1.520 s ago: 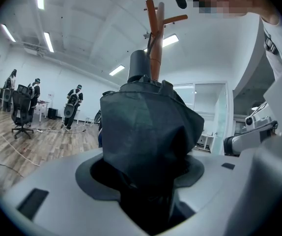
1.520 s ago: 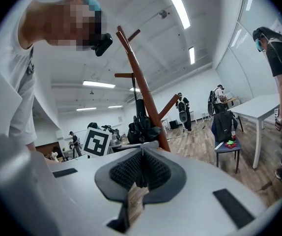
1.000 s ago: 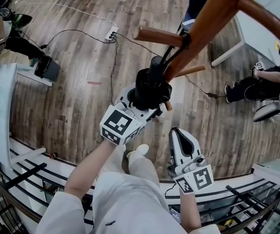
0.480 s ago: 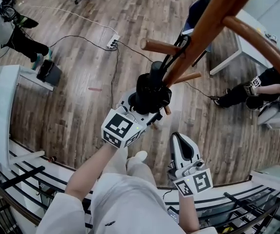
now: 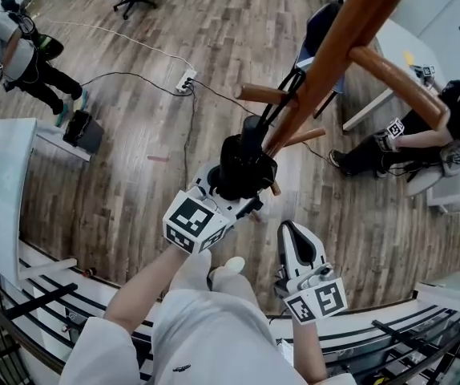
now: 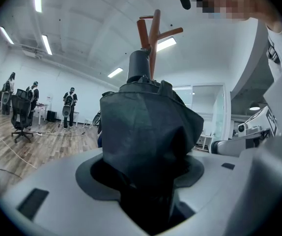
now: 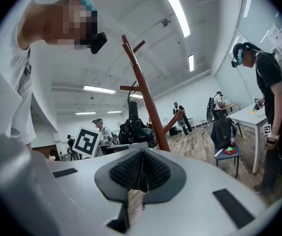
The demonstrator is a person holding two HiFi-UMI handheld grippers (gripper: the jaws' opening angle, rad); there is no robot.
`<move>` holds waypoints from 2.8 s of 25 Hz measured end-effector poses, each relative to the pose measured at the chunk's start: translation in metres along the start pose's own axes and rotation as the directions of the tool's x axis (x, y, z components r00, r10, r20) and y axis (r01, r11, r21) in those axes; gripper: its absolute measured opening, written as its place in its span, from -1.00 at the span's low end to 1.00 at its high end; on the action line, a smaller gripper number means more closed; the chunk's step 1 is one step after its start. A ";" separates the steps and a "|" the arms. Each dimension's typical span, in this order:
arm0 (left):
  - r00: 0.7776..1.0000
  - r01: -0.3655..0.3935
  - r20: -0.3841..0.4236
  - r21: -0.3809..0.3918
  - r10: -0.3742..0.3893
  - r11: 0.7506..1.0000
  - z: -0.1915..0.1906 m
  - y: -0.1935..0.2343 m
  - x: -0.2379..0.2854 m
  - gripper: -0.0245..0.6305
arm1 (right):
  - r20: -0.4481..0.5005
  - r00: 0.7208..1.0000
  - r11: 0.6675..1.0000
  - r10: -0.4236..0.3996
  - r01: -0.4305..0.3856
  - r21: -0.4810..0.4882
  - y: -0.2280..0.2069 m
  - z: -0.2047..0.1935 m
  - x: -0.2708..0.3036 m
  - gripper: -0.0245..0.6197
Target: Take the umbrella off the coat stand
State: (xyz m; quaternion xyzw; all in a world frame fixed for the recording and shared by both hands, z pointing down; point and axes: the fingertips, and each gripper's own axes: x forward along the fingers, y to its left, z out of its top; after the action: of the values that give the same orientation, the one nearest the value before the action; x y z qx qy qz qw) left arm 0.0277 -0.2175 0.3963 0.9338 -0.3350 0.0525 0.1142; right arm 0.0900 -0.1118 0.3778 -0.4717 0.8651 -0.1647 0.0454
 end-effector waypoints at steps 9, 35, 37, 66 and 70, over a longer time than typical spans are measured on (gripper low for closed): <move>1.000 0.006 0.008 0.006 -0.006 1.000 0.021 -0.008 -0.012 -0.09 | 0.006 1.000 1.000 -0.016 0.016 -0.003 0.008 0.017 -0.012 -0.81; 0.994 -0.021 0.109 0.051 0.015 0.998 0.065 -0.004 -0.084 -0.09 | 0.064 0.998 0.999 -0.019 0.022 -0.050 0.061 0.019 -0.026 -0.81; 0.993 -0.027 0.113 0.049 0.021 0.998 0.067 -0.004 -0.086 -0.09 | 0.066 0.998 0.998 -0.016 0.020 -0.053 0.061 0.021 -0.025 -0.81; 0.994 -0.041 0.097 0.007 0.040 0.999 0.043 -0.033 -0.136 -0.09 | 0.133 0.990 0.997 0.050 -0.042 -0.061 0.068 0.034 -0.022 -0.81; 0.996 -0.056 0.076 0.000 0.056 0.998 0.025 -0.036 -0.143 -0.09 | 0.134 0.990 0.999 0.036 -0.034 -0.021 0.063 0.029 -0.026 -0.81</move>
State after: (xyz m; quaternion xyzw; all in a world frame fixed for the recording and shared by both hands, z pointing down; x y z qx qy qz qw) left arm -0.0588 -0.1087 0.3406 0.9255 -0.3651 0.0205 0.0986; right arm 0.0605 -0.0651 0.3281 -0.4669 0.8697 -0.1237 0.1019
